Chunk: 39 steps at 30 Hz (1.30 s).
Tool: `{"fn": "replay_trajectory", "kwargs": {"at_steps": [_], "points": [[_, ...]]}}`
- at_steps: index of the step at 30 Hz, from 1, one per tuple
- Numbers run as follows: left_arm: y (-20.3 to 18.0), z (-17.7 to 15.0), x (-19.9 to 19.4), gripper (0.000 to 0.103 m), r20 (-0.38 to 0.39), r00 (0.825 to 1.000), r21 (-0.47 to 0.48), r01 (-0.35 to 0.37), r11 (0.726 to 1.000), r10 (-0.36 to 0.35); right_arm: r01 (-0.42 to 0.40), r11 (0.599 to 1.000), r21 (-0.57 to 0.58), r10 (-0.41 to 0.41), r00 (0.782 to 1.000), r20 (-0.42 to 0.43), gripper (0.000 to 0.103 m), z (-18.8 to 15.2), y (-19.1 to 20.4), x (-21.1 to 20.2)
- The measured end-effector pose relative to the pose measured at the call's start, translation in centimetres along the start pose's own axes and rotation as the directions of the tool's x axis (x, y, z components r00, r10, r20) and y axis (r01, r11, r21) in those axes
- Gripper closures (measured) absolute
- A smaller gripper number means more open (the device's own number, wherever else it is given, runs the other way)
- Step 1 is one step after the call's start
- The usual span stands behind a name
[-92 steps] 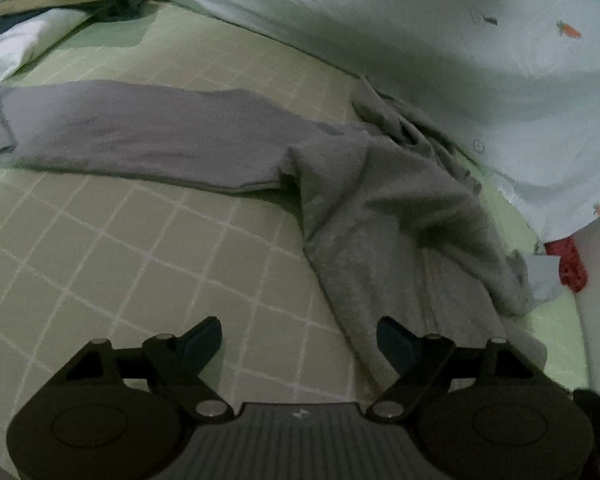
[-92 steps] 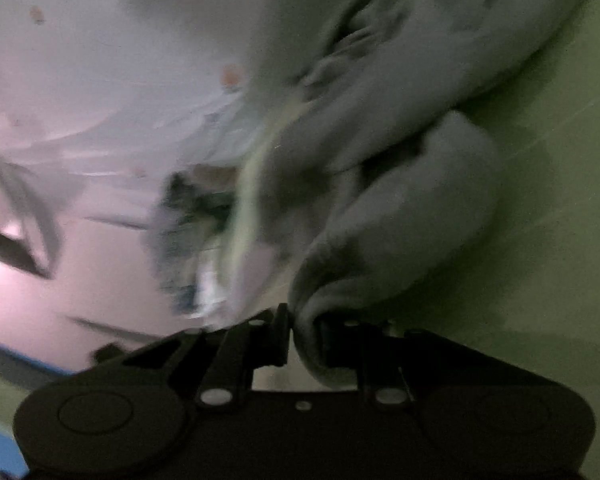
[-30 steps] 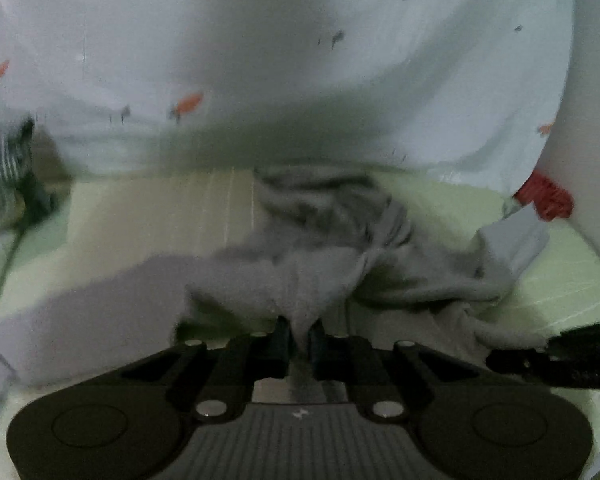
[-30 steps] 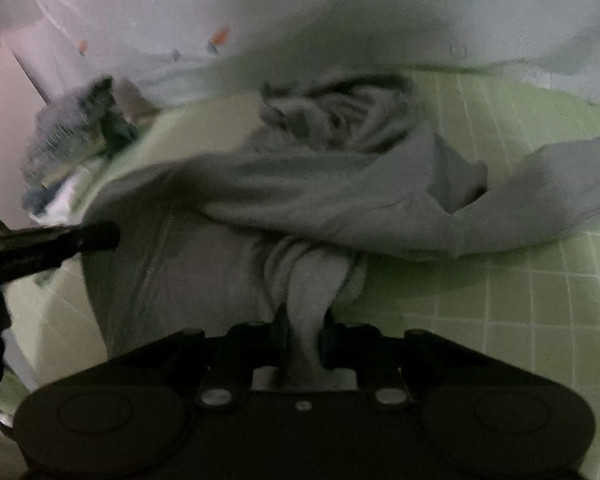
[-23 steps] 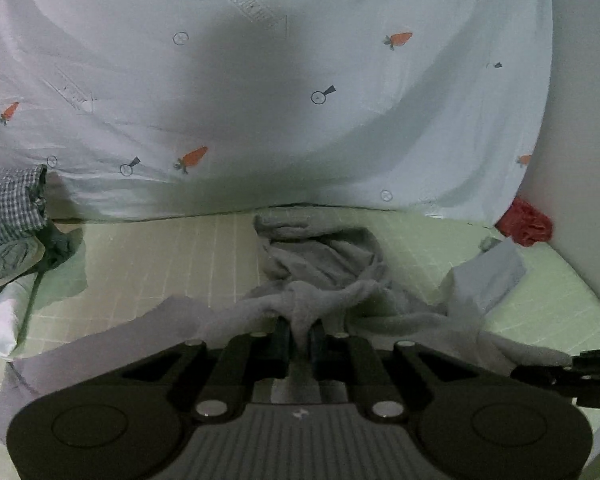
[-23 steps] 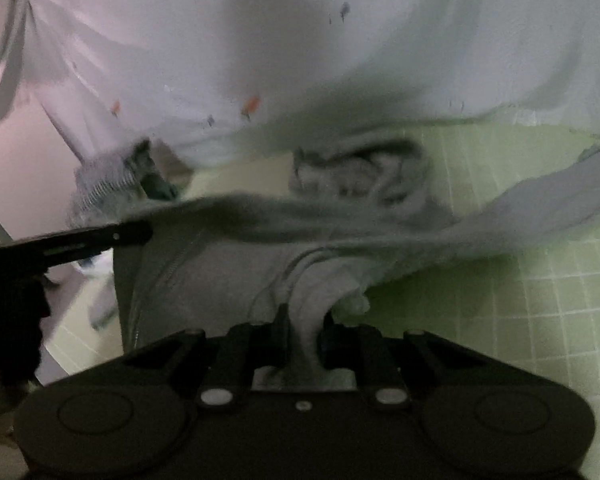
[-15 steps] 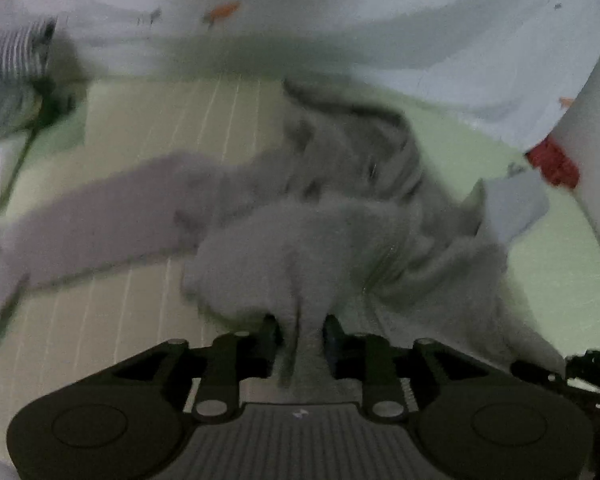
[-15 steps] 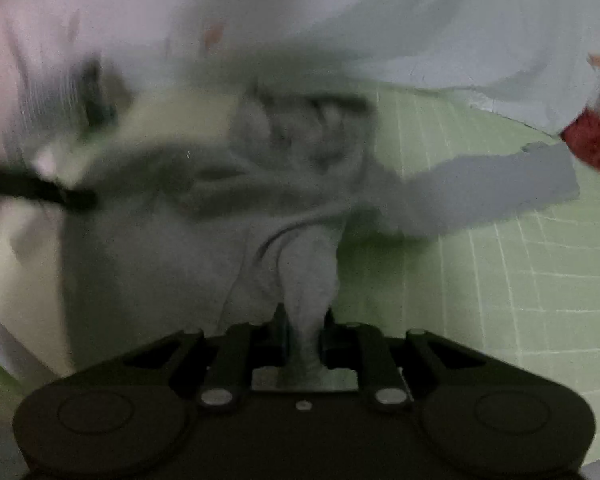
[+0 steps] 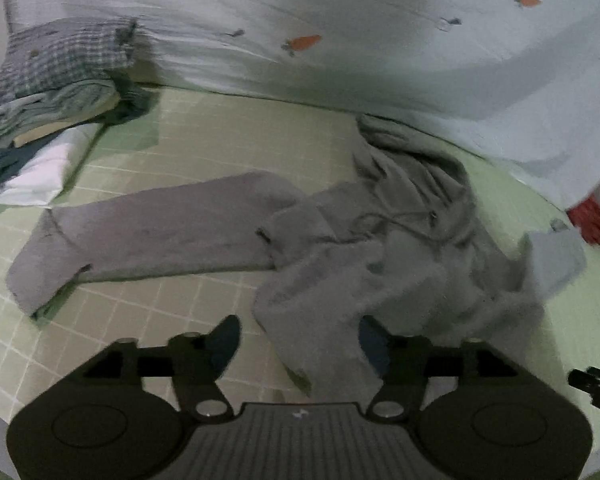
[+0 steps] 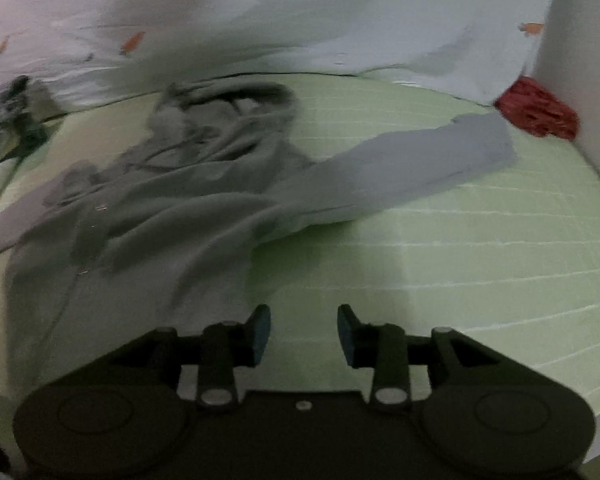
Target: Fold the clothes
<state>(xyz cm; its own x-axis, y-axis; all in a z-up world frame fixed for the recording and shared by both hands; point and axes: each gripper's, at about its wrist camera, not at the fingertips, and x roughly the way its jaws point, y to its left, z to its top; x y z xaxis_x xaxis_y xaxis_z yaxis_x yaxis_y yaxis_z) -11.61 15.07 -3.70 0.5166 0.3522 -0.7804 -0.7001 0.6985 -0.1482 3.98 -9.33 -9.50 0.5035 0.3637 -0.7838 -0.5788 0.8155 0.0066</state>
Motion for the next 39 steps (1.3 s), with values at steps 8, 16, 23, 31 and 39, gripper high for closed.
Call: {"fn": "replay_trajectory", "kwargs": {"at_steps": [8, 16, 23, 31, 39], "points": [[-5.0, 0.2, 2.7, 0.027, -0.050, 0.997, 0.037, -0.051, 0.998, 0.053, 0.018, 0.999, -0.033, -0.019, 0.999, -0.027, 0.045, 3.0, -3.7, 3.2], [-11.2, 0.4, 7.9, 0.012, -0.130, 0.989, 0.080, -0.055, 0.995, 0.066, 0.018, 0.998, -0.059, -0.021, 0.999, -0.045, 0.010, 5.5, -8.4, 6.2], [-12.8, 0.4, 12.4, 0.006, -0.220, 0.966, 0.063, -0.128, 0.990, 0.139, 0.004, 0.999, 0.046, 0.000, 0.997, -0.082, 0.000, 7.1, -14.2, 10.4], [-11.4, 0.0, 14.0, 0.000, -0.276, 0.953, -0.055, -0.148, 0.987, 0.128, 0.028, 0.971, 0.236, -0.016, 0.999, -0.051, 0.000, 9.4, -20.3, 15.8], [-11.6, 0.7, 14.5, 0.000, -0.323, 0.936, -0.045, -0.160, 0.986, 0.137, 0.070, 0.934, 0.352, -0.100, 0.993, 0.067, 0.000, 12.2, -25.2, 19.3]]}}
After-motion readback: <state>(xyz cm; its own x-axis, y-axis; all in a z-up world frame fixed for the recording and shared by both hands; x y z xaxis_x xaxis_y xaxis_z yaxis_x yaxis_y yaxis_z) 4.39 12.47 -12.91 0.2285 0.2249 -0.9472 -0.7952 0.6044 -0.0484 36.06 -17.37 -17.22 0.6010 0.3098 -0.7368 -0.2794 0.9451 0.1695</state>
